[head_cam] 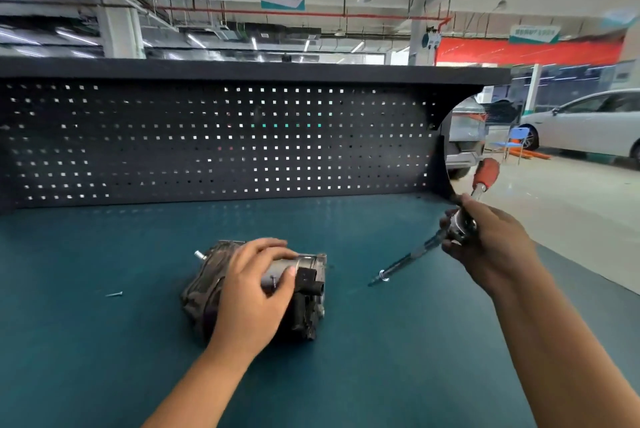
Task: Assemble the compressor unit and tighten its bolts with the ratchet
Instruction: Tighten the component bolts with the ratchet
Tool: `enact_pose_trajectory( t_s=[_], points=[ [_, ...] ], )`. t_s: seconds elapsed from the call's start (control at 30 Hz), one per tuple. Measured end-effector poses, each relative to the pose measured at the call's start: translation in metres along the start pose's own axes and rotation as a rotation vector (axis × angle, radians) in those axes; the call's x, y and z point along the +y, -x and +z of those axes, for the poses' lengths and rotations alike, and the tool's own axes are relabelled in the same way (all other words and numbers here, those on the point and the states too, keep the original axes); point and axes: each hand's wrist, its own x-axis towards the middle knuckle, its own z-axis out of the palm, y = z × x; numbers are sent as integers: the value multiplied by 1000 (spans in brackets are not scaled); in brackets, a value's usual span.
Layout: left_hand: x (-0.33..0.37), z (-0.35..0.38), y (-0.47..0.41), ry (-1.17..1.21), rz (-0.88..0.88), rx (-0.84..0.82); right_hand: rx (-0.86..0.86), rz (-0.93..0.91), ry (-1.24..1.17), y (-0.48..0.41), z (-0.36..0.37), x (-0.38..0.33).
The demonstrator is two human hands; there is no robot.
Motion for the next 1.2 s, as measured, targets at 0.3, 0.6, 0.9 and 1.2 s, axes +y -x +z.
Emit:
enact_pose_trajectory(
  t_s=[0.3, 0.6, 0.9, 1.2],
  points=[
    [117, 92, -1, 649, -175, -467, -281, 197, -263, 36, 12, -22],
    [106, 103, -7, 624, -196, -317, -193, -609, 954, 16, -30, -41],
    [106, 108, -16, 426, 55, -375, -845, 82, 810, -6, -40, -52],
    [98, 126, -26, 444, 7, -361, -747, 84, 674, -23, -49, -37]
  ],
)
